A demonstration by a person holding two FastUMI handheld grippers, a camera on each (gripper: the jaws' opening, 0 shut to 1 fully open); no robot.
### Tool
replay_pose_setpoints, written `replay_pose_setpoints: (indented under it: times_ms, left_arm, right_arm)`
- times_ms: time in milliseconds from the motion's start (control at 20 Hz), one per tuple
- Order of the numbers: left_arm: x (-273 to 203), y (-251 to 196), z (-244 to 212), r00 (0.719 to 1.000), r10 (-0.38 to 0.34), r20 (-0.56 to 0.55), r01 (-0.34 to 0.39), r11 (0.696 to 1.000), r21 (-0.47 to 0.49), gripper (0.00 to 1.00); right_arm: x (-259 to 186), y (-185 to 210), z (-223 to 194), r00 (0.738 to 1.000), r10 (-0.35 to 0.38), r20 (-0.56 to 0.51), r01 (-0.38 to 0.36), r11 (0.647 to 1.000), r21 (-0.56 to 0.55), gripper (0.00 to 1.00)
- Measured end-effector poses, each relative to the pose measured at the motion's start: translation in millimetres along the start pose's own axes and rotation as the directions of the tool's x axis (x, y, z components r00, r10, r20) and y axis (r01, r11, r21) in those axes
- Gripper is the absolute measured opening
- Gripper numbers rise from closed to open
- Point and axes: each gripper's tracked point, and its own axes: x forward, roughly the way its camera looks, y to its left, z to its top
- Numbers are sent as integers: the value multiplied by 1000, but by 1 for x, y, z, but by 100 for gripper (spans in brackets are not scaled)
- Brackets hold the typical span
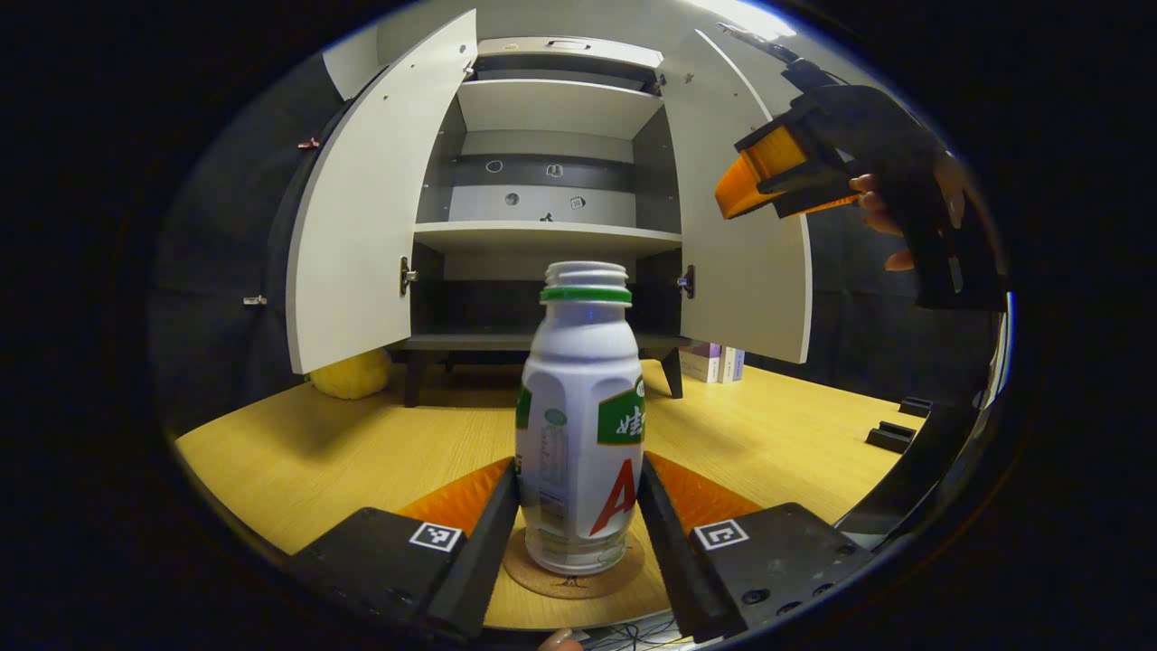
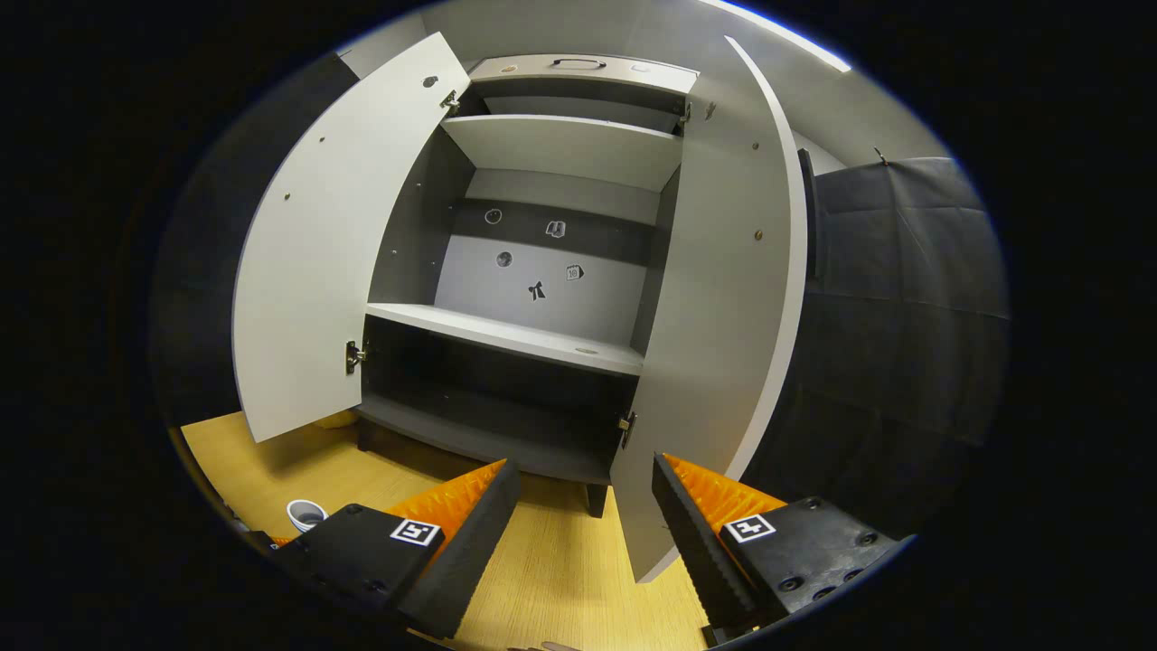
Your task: Grasp the bottle in the cabinet with the left hand and place it on the coaster, then close the right door with the right hand and the left door with the left hand.
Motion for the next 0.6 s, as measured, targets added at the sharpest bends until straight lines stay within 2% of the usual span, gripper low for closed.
replay_pose_setpoints:
  times_ms: [150,200,300,450,600]
  left_arm:
    - [-1,1,-12,999,6,-44,-5,1000,6,84]
    - [-3,2,-8,999,11,-35,-11,1000,4,89]
    - [-6,-2,5,1000,1,-7,-1,1000,-2,90]
    - [-9,3,40,1000,15,26,-16,1000,15,93]
    - [-9,9,100,997,-3,71,1,999,39,93]
  right_arm:
    - [-4,-4,3,1000,-6,2,6,1000,-20,98]
    - [-5,-5,4,1000,-9,3,9,1000,-21,98]
    - [-7,-8,7,1000,-19,3,19,1000,-20,98]
    - [-15,-12,13,999,-22,-32,22,1000,-2,98]
    - [-29,-9,39,999,4,-42,-3,999,42,98]
